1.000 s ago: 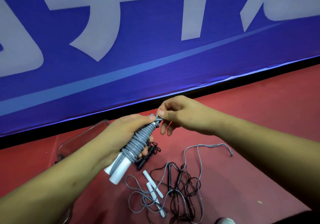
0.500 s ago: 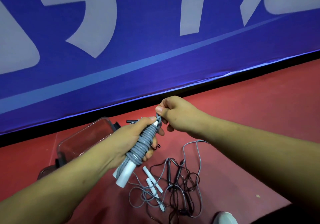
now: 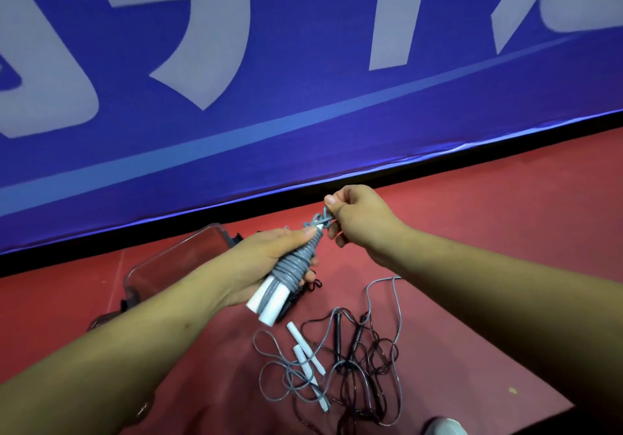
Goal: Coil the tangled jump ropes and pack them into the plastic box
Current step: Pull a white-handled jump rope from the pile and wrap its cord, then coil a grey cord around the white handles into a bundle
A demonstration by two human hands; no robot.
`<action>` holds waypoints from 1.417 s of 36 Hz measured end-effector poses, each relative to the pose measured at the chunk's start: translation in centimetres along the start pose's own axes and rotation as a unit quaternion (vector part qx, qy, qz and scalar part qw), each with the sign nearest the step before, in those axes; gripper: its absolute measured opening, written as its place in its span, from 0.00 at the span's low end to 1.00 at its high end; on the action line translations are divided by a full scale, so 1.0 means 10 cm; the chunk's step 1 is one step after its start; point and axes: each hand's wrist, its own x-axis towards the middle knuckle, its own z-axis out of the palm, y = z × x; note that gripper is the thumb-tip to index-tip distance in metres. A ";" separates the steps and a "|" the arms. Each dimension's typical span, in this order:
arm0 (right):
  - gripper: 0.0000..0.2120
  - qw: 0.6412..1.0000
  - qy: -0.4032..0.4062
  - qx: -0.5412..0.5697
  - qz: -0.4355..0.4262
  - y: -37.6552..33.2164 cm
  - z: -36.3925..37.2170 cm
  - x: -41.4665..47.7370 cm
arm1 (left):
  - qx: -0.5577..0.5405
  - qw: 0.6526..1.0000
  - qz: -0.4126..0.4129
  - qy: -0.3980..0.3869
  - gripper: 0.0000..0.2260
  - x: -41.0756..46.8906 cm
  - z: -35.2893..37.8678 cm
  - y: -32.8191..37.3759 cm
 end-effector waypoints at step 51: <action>0.14 0.848 -0.322 -0.405 0.116 2.82 1.21 0.41 | 0.648 0.760 0.000 -0.052 0.31 1.29 -1.14 -2.83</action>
